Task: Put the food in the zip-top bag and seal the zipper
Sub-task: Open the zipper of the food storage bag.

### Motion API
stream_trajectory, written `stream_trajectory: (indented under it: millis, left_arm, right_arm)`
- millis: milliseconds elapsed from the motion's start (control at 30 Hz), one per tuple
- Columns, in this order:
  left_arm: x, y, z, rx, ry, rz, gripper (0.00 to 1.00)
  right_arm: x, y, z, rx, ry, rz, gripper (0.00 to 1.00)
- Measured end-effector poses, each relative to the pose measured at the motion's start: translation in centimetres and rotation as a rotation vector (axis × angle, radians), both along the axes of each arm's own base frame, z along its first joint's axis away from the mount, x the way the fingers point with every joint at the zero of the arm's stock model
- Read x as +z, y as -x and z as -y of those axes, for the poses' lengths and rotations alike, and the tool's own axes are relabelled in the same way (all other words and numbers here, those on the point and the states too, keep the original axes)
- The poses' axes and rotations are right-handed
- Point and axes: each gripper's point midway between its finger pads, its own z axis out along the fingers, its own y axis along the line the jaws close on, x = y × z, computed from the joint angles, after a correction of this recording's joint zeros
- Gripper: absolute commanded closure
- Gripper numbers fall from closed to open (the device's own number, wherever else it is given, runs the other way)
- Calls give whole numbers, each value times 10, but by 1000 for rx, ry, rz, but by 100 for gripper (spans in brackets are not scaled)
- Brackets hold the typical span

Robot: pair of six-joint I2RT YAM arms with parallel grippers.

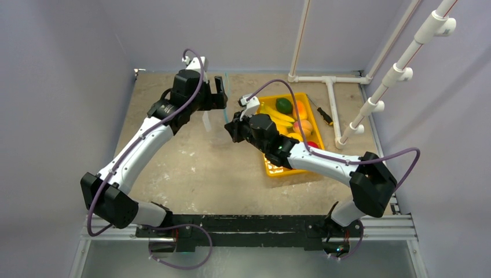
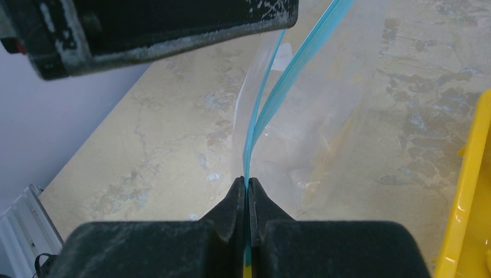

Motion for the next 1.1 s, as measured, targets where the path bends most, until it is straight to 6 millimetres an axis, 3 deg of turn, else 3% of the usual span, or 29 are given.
stream_trajectory:
  millis: [733, 1100]
  left_arm:
    - [-20, -18, -6, 60, -58, -29, 18]
    - [-20, -19, -11, 80, -78, -22, 30]
  right_arm:
    - [0, 2, -2, 6, 3, 1, 100]
    - [-2, 3, -2, 2, 9, -1, 100]
